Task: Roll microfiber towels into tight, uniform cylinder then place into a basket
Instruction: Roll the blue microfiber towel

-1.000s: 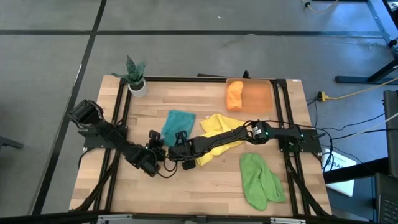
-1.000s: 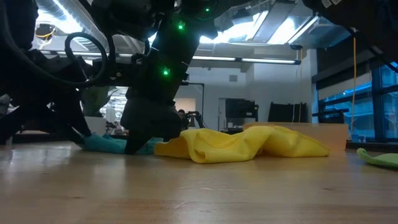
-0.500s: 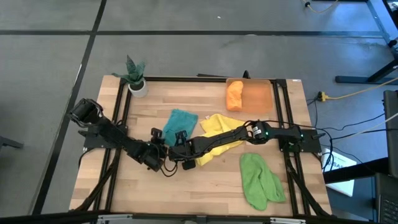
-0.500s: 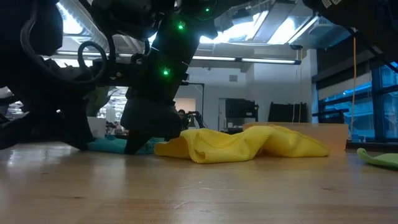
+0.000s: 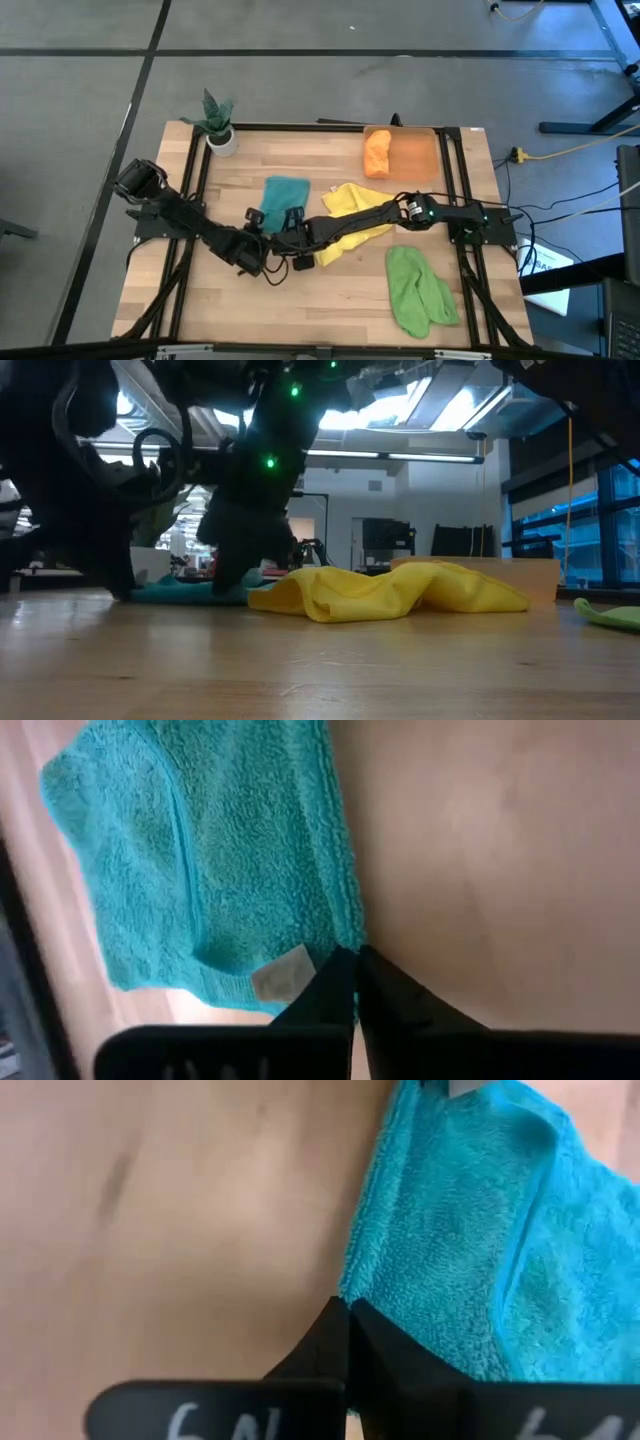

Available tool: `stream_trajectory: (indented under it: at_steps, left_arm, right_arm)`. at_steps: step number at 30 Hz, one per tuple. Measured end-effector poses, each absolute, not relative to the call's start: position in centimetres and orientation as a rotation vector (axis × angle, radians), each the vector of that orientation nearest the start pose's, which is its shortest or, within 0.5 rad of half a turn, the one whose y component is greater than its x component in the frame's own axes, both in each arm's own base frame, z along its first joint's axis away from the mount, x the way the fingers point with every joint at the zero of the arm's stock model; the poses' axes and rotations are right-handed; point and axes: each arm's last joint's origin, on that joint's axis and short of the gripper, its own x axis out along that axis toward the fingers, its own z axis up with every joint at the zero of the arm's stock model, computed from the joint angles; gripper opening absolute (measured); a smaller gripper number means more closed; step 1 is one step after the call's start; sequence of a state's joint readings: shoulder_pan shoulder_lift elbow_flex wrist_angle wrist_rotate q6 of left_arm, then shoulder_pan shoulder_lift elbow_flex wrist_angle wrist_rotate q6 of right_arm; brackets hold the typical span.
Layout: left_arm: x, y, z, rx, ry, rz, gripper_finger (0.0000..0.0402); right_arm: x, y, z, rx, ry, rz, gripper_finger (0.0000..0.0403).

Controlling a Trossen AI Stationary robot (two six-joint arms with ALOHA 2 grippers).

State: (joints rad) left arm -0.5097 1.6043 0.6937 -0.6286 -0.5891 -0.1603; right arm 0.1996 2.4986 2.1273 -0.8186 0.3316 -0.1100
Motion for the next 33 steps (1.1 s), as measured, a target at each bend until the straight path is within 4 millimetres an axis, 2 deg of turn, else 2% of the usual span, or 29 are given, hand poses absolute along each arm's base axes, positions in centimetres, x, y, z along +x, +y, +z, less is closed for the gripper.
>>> stream_trajectory:
  at_steps: [5,11,17,27,33]
  left_arm:
    - [21.5,-10.6,13.1,0.665,1.284,0.137,0.0000]
    - [22.1,-11.4,14.8,0.626,1.327,0.103,0.0000]
    - [22.3,-11.5,15.7,0.606,1.340,0.156,0.0000]
    - [22.5,-11.3,16.2,0.603,1.333,0.197,0.0000]
    - [22.7,-10.8,16.1,0.547,1.372,0.174,0.0000]
  right_arm:
    - [50.4,9.8,14.1,-0.346,1.189,-0.027,0.0003]
    - [50.2,11.0,14.5,-0.373,1.173,-0.037,0.0004]
    - [50.0,11.1,15.0,-0.383,1.164,-0.083,0.0004]
    - [49.6,10.3,17.0,-0.389,1.150,-0.122,0.0004]
    - [50.0,8.7,16.8,-0.275,1.181,-0.006,0.0004]
